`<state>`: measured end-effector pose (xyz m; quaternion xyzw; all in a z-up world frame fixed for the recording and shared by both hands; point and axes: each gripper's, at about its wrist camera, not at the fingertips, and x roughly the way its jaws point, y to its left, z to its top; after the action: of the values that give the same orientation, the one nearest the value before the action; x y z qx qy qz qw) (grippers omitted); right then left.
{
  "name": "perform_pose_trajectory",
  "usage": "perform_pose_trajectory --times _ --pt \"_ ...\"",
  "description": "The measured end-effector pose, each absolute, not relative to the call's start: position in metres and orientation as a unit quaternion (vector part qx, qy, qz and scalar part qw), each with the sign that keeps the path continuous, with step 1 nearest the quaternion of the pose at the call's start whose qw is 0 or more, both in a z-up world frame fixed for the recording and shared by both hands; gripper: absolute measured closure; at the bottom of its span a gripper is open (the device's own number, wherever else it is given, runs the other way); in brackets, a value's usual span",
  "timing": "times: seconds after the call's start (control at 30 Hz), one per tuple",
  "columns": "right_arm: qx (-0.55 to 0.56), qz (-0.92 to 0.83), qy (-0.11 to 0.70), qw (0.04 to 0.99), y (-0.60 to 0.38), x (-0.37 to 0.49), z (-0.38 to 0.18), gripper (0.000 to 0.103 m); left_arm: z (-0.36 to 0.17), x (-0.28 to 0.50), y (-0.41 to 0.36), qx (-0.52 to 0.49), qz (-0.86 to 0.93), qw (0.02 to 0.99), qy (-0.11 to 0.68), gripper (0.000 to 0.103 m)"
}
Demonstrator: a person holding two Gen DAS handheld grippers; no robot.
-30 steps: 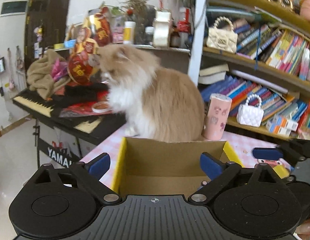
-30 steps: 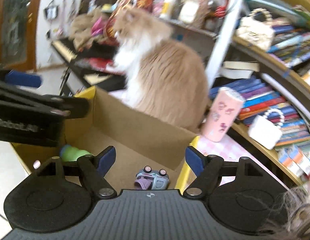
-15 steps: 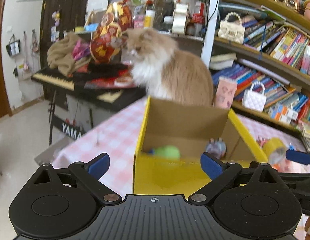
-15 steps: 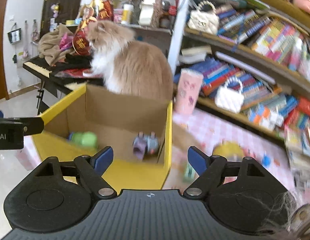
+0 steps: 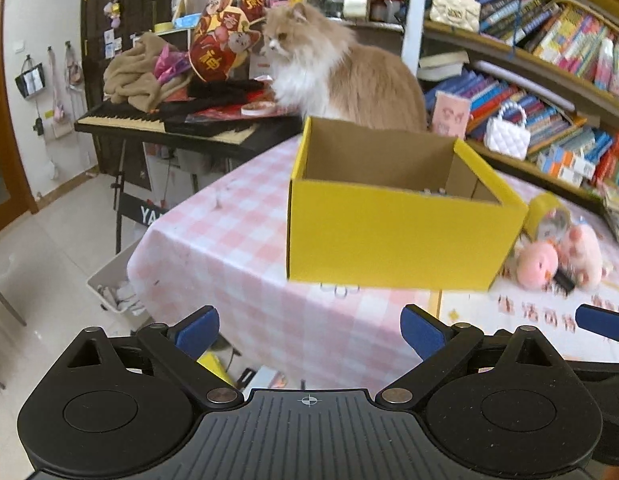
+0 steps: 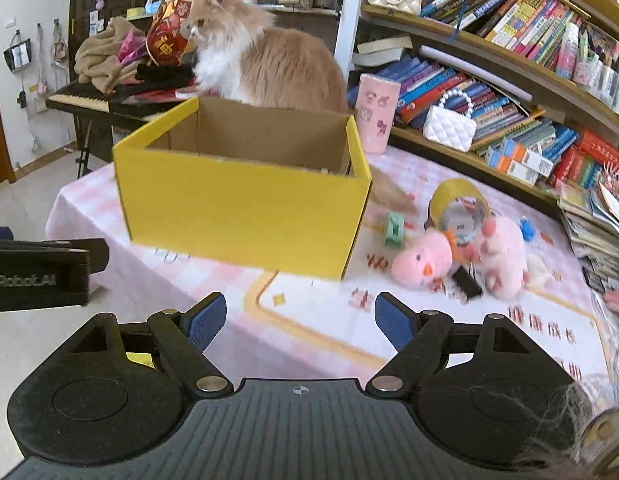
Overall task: Organize objects
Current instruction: 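Withdraw both tools from the box back toward the remaining toys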
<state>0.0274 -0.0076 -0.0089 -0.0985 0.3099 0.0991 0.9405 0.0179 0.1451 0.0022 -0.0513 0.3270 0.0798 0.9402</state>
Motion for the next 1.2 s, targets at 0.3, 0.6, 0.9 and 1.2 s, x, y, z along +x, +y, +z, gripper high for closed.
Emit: perform_pose_trajectory --times 0.3,0.6,0.9,1.2 --pt "-0.069 0.056 0.33 0.94 -0.022 -0.001 -0.016 0.023 -0.004 -0.002 0.132 -0.018 0.045 0.939 0.341 0.004" --pt "-0.044 0.0 0.337 0.94 -0.045 -0.026 -0.02 0.023 -0.009 -0.009 0.111 -0.003 -0.007 0.936 0.351 0.004" --pt "-0.02 -0.077 0.345 0.935 -0.086 -0.048 -0.023 0.023 -0.014 -0.004 0.07 0.019 -0.087 0.928 0.361 0.004" --pt "-0.002 -0.139 0.347 0.927 -0.132 -0.051 -0.02 0.022 -0.009 0.011 0.014 0.051 -0.15 0.925 0.345 0.004"
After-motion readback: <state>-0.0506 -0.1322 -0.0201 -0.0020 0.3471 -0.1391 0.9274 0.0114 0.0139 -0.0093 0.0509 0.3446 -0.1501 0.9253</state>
